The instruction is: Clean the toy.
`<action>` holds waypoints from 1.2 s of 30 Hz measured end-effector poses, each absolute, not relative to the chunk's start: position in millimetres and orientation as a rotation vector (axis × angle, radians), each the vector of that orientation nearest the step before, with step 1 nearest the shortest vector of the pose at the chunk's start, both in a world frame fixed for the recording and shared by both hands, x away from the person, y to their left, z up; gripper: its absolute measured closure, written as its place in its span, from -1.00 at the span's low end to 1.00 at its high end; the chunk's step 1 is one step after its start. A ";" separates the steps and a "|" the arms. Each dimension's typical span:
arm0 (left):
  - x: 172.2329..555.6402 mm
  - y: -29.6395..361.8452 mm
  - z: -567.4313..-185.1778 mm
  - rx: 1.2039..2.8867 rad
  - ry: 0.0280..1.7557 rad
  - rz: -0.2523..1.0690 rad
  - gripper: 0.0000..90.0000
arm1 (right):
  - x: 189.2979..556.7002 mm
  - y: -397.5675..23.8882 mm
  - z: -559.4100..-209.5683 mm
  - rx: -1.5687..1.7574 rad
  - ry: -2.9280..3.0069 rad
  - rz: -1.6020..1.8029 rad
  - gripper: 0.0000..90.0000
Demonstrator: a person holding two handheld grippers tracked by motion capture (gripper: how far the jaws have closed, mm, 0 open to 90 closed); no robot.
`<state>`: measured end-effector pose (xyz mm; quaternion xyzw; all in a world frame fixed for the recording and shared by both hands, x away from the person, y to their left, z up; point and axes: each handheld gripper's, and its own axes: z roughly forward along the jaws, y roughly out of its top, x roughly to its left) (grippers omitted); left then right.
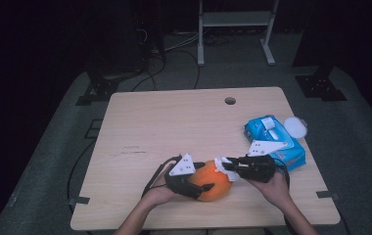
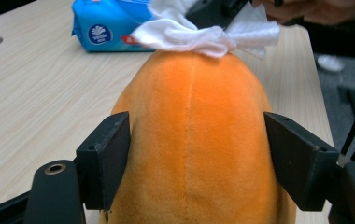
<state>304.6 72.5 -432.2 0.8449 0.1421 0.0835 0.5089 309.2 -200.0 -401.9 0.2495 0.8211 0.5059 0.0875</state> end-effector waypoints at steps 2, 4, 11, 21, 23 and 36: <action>307.9 73.9 -432.8 2.029 0.365 0.186 -0.43 | 311.0 -205.9 -405.5 0.772 2.438 1.507 0.70; 309.2 74.5 -432.7 2.027 0.383 0.188 -0.44 | 309.9 -208.2 -405.9 0.779 2.438 1.485 0.70; 313.1 78.6 -431.3 2.019 0.478 0.198 -0.49 | 298.9 -193.9 -398.4 0.694 2.460 1.491 0.70; 307.7 72.1 -430.4 2.014 0.445 0.209 -0.48 | 308.9 -203.4 -404.7 0.741 2.457 1.496 0.70; 303.5 68.1 -429.7 2.035 0.410 0.222 -0.48 | 307.7 -204.1 -402.7 0.747 2.444 1.495 0.70; 298.2 60.7 -426.8 2.080 0.348 0.231 -0.73 | 306.7 -205.0 -398.3 0.747 2.437 1.453 0.70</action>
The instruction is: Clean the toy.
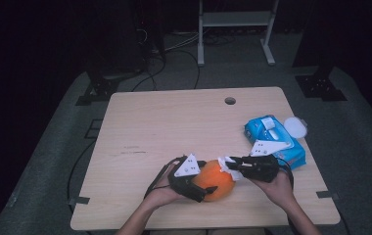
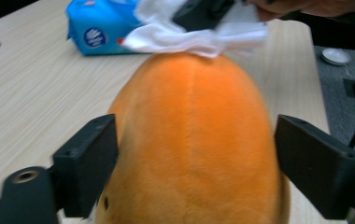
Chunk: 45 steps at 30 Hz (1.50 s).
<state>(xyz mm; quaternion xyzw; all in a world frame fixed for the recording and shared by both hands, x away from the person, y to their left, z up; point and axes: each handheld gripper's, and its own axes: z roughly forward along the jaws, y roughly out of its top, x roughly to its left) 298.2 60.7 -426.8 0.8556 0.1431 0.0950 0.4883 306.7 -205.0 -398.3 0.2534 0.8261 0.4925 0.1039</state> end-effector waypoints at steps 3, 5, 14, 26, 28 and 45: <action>295.8 58.0 -430.4 2.080 0.340 0.240 -0.66 | 304.8 -201.4 -395.6 0.732 2.433 1.458 0.70; 291.5 55.3 -430.3 2.082 0.304 0.280 -0.53 | 304.2 -199.4 -394.4 0.726 2.435 1.468 0.70; 284.4 52.6 -429.2 2.090 0.202 0.330 -0.33 | 313.4 -213.0 -400.8 0.812 2.432 1.453 0.70; 296.8 61.9 -433.3 2.059 0.315 0.224 -0.68 | 314.5 -216.5 -404.0 0.820 2.453 1.447 0.70; 294.1 60.4 -431.3 2.077 0.292 0.261 -0.56 | 314.4 -216.0 -403.5 0.829 2.456 1.462 0.70; 293.6 61.5 -425.2 2.012 0.310 0.222 -0.58 | 312.7 -218.8 -403.0 0.805 2.452 1.441 0.71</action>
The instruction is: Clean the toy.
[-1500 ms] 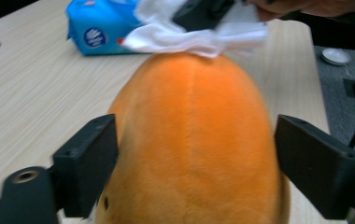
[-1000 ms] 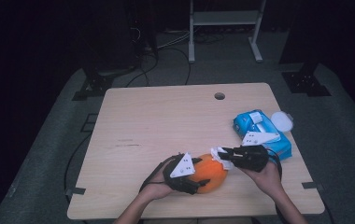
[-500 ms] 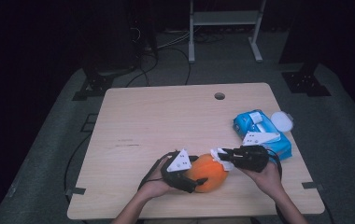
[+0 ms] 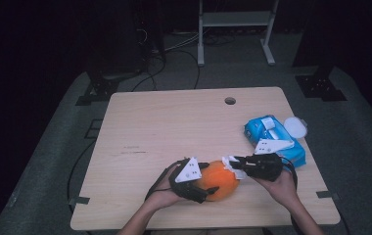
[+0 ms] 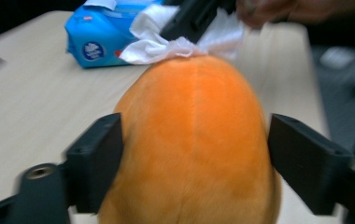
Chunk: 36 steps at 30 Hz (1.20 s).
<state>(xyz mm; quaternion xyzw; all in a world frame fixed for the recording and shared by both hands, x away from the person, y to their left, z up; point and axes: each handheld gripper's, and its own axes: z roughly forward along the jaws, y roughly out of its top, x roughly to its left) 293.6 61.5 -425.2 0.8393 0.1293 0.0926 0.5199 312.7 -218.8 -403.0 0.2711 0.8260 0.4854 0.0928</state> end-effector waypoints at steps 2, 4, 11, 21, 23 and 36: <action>300.7 65.3 -427.5 2.010 0.387 0.191 -0.79 | 314.3 -223.5 -405.1 0.832 2.448 1.439 0.71; 305.0 69.3 -431.3 1.989 0.412 0.161 -0.85 | 314.6 -224.2 -405.0 0.831 2.450 1.436 0.71; 291.5 58.7 -431.0 2.070 0.283 0.266 -0.49 | 312.3 -213.7 -401.3 0.808 2.469 1.454 0.70; 285.7 56.3 -424.5 2.054 0.244 0.314 -0.42 | 309.5 -207.7 -397.2 0.761 2.486 1.504 0.71; 289.8 58.0 -424.8 2.037 0.292 0.280 -0.62 | 312.2 -212.3 -401.0 0.783 2.490 1.500 0.70; 293.8 57.1 -442.1 2.067 0.297 0.230 -0.56 | 315.5 -222.2 -403.3 0.832 2.472 1.485 0.71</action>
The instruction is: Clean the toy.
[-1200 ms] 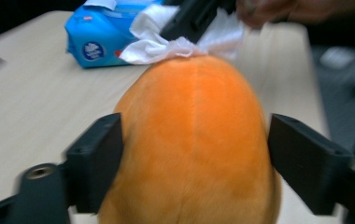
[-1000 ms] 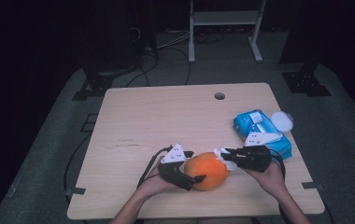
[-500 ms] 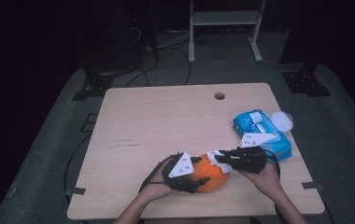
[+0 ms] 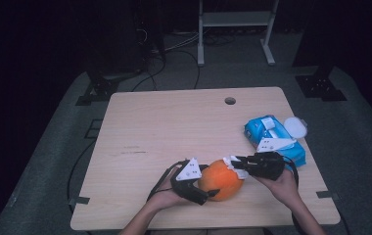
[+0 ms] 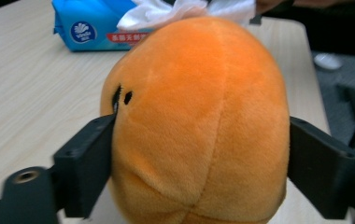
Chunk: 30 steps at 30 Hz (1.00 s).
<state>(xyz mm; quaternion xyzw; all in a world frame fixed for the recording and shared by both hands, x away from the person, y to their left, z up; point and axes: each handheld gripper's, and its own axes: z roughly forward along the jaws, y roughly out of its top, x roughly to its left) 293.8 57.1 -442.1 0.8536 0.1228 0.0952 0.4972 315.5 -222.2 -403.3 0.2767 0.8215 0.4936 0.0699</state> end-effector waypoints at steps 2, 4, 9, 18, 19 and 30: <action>292.2 57.7 -441.6 2.081 0.276 0.251 -0.51 | 311.8 -217.5 -400.1 0.814 2.471 1.508 0.70; 290.9 57.7 -441.1 2.091 0.265 0.261 -0.48 | 308.7 -212.4 -396.9 0.785 2.477 1.512 0.70; 290.9 60.0 -440.1 2.085 0.266 0.257 -0.42 | 310.8 -216.0 -397.9 0.785 2.480 1.496 0.71; 288.7 56.8 -433.7 2.066 0.274 0.287 -0.34 | 313.1 -228.3 -399.2 0.839 2.448 1.459 0.71; 288.3 56.6 -432.5 2.064 0.273 0.291 -0.34 | 310.1 -223.3 -395.1 0.813 2.449 1.495 0.71; 290.7 66.0 -419.6 2.033 0.313 0.318 -0.27 | 313.1 -221.6 -399.1 0.813 2.464 1.528 0.71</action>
